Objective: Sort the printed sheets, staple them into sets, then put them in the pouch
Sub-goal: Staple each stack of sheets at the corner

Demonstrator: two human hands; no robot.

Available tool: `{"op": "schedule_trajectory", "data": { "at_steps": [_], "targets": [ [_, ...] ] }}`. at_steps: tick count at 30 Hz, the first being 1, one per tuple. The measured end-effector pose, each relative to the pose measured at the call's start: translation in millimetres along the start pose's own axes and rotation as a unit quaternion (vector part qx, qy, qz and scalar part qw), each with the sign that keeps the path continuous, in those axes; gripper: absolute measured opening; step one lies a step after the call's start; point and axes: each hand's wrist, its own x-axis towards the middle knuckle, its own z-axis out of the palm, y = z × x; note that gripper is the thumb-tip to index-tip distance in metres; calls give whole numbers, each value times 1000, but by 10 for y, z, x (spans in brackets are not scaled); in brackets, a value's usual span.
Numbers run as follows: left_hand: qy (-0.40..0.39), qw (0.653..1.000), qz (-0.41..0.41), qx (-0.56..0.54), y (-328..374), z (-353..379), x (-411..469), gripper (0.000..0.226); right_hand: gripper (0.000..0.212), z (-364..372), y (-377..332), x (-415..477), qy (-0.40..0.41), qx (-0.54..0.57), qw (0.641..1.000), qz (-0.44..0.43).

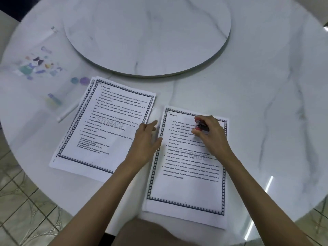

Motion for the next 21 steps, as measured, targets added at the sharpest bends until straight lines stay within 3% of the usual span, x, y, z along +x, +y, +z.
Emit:
{"op": "schedule_trajectory", "data": {
  "at_steps": [5,8,13,16,21],
  "targets": [
    [79,997,14,-14,-165,-332,19,54,41,156,19,-104,7,-126,992,-14],
    [107,994,27,-3,-320,-579,78,53,53,260,-43,-217,45,-167,985,-7],
    [115,992,16,39,-668,-1058,190,50,64,690,-600,-534,70,-107,992,-19],
    [115,992,-5,49,-855,-1354,223,50,49,1072,-904,-563,40,-30,998,34],
    [67,996,-62,-6,-1168,-1838,395,52,52,1542,-1264,-381,71,47,981,173]
  ]
}}
